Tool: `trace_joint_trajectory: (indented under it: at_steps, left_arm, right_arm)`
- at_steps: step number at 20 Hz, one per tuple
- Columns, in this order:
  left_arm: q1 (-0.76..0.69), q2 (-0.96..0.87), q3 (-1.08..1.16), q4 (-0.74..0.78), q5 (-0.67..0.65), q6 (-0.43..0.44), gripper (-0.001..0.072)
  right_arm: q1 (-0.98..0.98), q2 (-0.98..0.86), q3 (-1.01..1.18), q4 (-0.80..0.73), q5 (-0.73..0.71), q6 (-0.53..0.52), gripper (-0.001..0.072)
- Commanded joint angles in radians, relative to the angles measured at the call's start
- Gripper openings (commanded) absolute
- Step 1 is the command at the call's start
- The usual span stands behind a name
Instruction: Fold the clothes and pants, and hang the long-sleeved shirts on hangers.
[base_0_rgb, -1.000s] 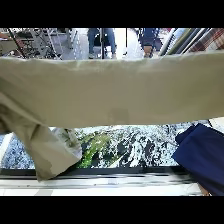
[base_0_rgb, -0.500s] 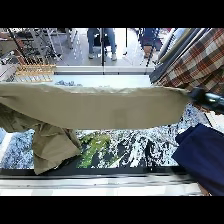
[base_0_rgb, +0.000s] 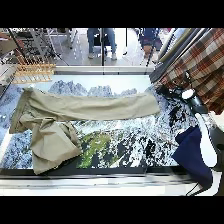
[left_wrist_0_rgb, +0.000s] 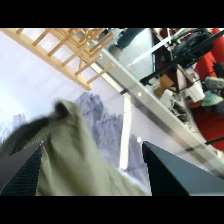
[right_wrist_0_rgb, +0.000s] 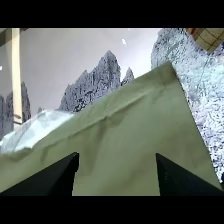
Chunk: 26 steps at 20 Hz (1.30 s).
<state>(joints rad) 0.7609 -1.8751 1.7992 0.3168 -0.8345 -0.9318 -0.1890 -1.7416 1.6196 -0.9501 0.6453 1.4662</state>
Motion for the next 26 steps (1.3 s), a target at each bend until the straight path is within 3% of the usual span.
trace_joint_trajectory:
  at_steps: [1,3,5,7,9,11,14,17,18,19,23,24,25,26]
  left_arm:
    - [0.076,0.008,0.035,0.386,-0.126,-0.283,0.0674]
    - [0.124,0.029,0.035,0.698,-0.377,-0.469,0.0667]
    - [0.142,0.027,0.010,0.825,-0.614,-0.475,0.0576]
    - [0.145,0.033,-0.074,0.787,-0.650,-0.431,0.0508]
    - [0.142,0.040,-0.171,0.614,-0.595,-0.369,0.0508]
    - [0.133,0.037,-0.235,0.492,-0.503,-0.346,0.0510]
    - [0.098,0.031,-0.289,0.483,-0.405,-0.347,0.0515]
    - [0.054,0.005,-0.295,0.482,-0.372,-0.347,0.0515]
    - [0.041,-0.003,-0.295,0.483,-0.357,-0.356,0.0515]
    - [0.031,-0.011,-0.295,0.483,-0.345,-0.376,0.0515]
    - [0.013,-0.024,-0.295,0.483,-0.293,-0.396,0.0504]
    - [0.013,-0.024,-0.295,0.483,-0.282,-0.398,0.0471]
    - [0.013,-0.025,-0.295,0.483,-0.271,-0.400,0.0302]
    - [0.013,-0.025,-0.295,0.483,-0.260,-0.400,0.0187]
  right_arm:
    - [-0.023,-0.003,0.065,0.001,0.182,-0.033,0.0566]
    - [-0.024,0.047,0.064,0.026,0.351,-0.135,0.0566]
    - [0.003,0.092,0.062,0.119,0.551,-0.264,0.0566]
    - [0.051,0.135,0.062,0.186,0.701,-0.283,0.0565]
    - [0.129,0.176,0.061,0.182,0.782,-0.283,0.0562]
    - [0.220,0.200,0.047,0.180,0.780,-0.282,0.0562]
    - [0.393,0.199,0.015,0.154,0.743,-0.263,0.0562]
    - [0.573,0.182,-0.083,0.108,0.564,-0.144,0.0556]
    - [0.625,0.155,-0.109,0.109,0.500,-0.102,0.0505]
    - [0.664,0.116,-0.114,0.109,0.451,-0.066,0.0505]
    - [0.759,-0.086,-0.003,0.190,0.256,-0.041,0.0507]
    - [0.777,-0.140,0.057,0.185,0.254,-0.037,0.0507]
    - [0.794,-0.196,0.122,0.177,0.258,-0.015,0.0508]
    - [0.808,-0.243,0.178,0.161,0.262,0.013,0.0508]
